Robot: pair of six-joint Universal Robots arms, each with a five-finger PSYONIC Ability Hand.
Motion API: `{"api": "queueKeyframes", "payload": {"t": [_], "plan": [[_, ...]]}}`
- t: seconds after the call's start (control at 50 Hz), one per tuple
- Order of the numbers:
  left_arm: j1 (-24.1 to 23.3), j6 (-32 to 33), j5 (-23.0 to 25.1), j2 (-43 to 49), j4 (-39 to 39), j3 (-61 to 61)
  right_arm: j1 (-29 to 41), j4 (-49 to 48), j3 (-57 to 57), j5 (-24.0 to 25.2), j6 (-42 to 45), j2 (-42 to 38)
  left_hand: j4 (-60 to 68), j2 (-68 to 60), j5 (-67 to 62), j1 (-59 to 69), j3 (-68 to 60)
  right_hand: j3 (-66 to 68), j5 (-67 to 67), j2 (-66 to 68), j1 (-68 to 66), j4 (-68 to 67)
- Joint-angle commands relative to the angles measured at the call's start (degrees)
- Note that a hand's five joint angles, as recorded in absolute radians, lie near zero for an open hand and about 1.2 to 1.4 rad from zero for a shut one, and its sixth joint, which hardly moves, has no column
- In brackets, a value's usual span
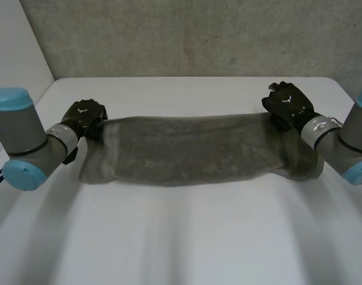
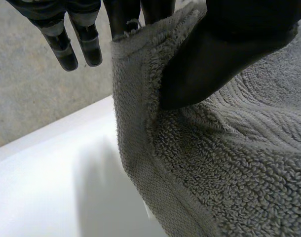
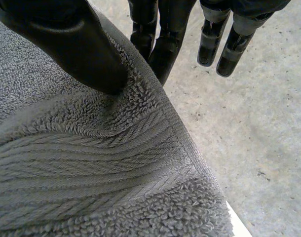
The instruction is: Fold the towel.
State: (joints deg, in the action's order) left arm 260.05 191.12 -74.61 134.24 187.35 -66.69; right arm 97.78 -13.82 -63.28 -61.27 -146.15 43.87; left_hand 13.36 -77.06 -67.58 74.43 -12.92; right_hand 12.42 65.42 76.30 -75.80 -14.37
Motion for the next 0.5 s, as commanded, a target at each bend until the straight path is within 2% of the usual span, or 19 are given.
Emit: {"api": "queueKeyframes", "payload": {"t": [0.02,0.22,0.26,0.28,0.3,0.32,0.34,0.38,0.5], "plan": [[-1.2,1.1,-1.6,3.2,2.1,2.1,0.4,-0.9,2.8,0.0,0.1,-3.7,-3.4,-2.9,-2.4,5.6,2.9,-2.4,4.6,3.7,-4.2,4.4],[-1.5,5.8,-2.5,5.7,2.2,2.7,0.7,-1.1,4.9,-0.2,0.2,-7.0,-3.4,-2.9,-2.4,5.6,2.9,-2.4,4.6,3.7,-4.2,4.4],[-1.5,5.9,-2.9,5.5,2.2,2.7,0.6,-1.4,4.9,-0.2,0.2,-7.0,-3.4,-2.5,-1.9,5.1,2.9,-2.4,-0.7,-1.6,1.1,4.4],[-1.6,5.9,-3.3,5.2,2.1,2.6,0.7,-1.7,4.8,-0.3,0.1,-6.9,-3.4,22.4,22.9,-19.7,2.9,-2.4,-29.0,-29.9,29.4,4.4],[-1.6,5.9,-3.4,5.2,2.1,2.6,0.7,-2.0,4.7,-0.6,0.0,-6.3,-3.4,22.6,23.1,-20.0,2.9,-2.4,-55.3,-56.2,55.7,4.4],[-1.6,5.9,-3.7,4.8,2.1,2.5,0.7,-2.0,4.7,-0.6,0.0,-6.3,-3.4,44.6,45.1,-42.0,2.9,-2.4,-55.6,-56.5,56.0,4.4],[-1.7,5.9,-4.1,4.0,1.9,2.3,0.7,-2.4,4.3,-1.2,-0.1,-5.7,-3.4,61.0,61.5,-58.3,2.9,-2.4,-65.4,-66.3,65.8,4.4],[-1.8,5.9,-4.5,2.6,1.9,1.8,0.7,-2.8,4.0,-1.8,-0.3,-4.2,-3.4,65.6,66.1,-63.0,2.9,-2.4,-65.4,-66.3,65.8,4.4],[-2.1,5.9,-5.1,-4.5,2.2,-2.5,0.7,-7.7,-0.6,-2.5,-5.9,4.4,-3.4,65.8,66.4,-63.2,2.9,-2.4,-65.4,-66.3,65.8,4.4]]}}
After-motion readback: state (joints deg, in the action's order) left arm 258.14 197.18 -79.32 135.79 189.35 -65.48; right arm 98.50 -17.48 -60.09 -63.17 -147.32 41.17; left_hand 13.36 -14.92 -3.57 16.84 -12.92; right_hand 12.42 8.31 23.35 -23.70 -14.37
